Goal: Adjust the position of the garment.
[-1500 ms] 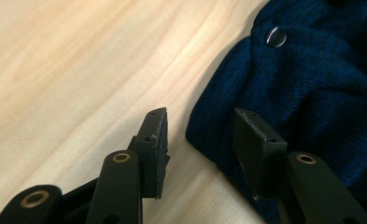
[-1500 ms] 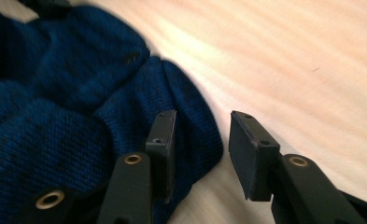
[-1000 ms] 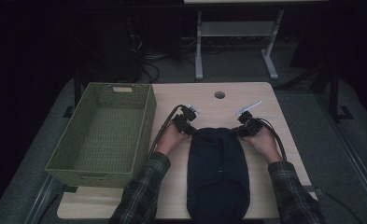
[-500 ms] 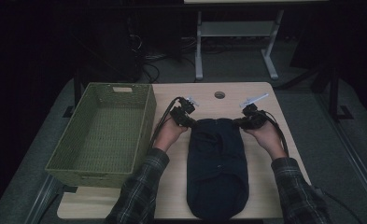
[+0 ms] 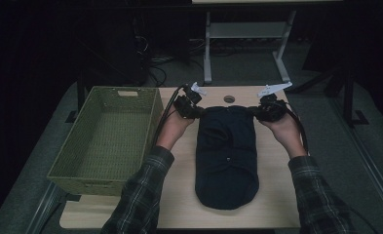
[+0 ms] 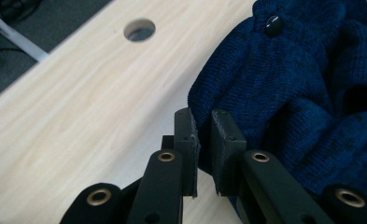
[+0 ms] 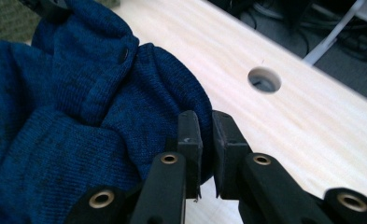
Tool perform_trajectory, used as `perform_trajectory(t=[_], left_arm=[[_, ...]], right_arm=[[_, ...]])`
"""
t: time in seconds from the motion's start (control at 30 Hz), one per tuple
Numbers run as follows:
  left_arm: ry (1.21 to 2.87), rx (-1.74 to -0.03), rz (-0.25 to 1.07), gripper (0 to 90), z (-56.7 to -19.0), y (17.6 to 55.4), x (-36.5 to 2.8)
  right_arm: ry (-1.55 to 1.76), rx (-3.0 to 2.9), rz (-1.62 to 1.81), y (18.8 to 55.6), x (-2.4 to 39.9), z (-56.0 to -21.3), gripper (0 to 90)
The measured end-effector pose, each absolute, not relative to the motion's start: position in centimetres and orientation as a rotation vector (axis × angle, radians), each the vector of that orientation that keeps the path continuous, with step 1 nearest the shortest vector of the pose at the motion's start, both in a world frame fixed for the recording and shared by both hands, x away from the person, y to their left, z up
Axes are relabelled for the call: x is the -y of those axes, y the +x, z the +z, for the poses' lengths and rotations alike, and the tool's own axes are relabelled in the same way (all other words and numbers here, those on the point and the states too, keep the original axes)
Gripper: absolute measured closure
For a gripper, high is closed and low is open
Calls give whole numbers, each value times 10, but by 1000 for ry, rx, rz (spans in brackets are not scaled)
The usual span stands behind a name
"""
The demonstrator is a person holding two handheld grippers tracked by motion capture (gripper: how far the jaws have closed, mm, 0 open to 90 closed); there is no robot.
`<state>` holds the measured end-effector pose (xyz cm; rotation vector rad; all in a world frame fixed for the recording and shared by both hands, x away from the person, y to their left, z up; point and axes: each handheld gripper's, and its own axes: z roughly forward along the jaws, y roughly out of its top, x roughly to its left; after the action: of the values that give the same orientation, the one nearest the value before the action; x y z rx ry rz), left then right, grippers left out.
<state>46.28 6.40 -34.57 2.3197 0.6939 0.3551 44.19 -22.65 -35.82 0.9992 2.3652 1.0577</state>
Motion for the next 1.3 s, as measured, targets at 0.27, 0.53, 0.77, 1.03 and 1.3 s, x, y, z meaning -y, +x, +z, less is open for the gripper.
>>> perform_trajectory(t=[0.27,0.53,0.77,1.03,1.3], left_arm=[[2280,-668,415,818,-321,449,-64],[2218,-605,380,796,-328,421,-73],[2238,-575,360,786,-340,402,-77],[2254,-570,314,778,-353,391,-78],[2254,-585,211,777,-370,383,-81]], right_arm=[[948,-2285,1117,430,225,-335,821],[875,-2282,1218,404,231,-338,799],[843,-2316,1240,386,232,-350,775],[845,-2356,1236,372,232,-364,767],[873,-2400,1269,361,236,-381,755]])
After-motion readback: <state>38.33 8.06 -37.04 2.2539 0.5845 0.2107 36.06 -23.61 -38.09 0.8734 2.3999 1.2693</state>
